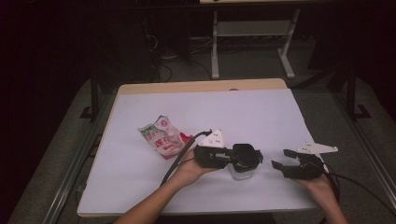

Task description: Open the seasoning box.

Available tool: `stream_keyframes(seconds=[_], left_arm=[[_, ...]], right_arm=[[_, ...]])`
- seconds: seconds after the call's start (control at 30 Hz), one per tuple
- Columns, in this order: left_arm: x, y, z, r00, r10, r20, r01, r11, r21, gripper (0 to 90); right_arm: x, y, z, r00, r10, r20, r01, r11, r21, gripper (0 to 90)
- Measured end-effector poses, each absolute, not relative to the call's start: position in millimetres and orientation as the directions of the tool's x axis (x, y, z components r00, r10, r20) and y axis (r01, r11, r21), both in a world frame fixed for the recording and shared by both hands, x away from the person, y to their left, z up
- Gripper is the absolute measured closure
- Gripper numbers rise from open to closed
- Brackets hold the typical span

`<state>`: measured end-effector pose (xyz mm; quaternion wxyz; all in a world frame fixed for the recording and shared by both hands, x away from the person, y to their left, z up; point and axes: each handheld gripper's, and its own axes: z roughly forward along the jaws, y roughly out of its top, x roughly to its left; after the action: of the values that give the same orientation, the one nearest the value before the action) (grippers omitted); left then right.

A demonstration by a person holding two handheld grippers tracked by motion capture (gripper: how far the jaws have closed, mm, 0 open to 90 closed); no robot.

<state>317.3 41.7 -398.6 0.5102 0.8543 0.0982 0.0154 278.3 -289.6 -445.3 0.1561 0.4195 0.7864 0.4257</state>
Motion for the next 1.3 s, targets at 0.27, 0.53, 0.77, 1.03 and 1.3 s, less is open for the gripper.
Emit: stream_keyframes(seconds=[0.27,0.53,0.77,1.03,1.3], left_arm=[[320.5,43.1,-393.6,0.984,0.165,-0.066,0.138,-0.476,0.869,89.9],[323.8,34.4,-380.2,0.986,0.138,-0.091,0.146,-0.469,0.871,89.9],[328.7,25.7,-371.4,0.985,0.12,-0.12,0.162,-0.457,0.875,87.4],[331.4,17.4,-367.1,0.984,0.13,-0.119,0.167,-0.467,0.868,89.8],[333.8,8.6,-363.2,0.992,0.1,-0.08,0.119,-0.493,0.862,90.0]], right_arm=[[278.3,-288.9,-445.8,-0.607,0.786,0.116,0.524,0.287,0.802,27.5],[277.8,-289.0,-445.7,-0.609,0.785,0.118,0.519,0.281,0.807,27.4],[277.7,-289.9,-446.5,-0.609,0.784,0.12,0.516,0.277,0.81,27.4],[277.7,-290.4,-446.0,-0.609,0.785,0.118,0.514,0.276,0.813,27.3],[277.2,-290.6,-445.5,-0.609,0.784,0.117,0.511,0.276,0.814,27.4]])
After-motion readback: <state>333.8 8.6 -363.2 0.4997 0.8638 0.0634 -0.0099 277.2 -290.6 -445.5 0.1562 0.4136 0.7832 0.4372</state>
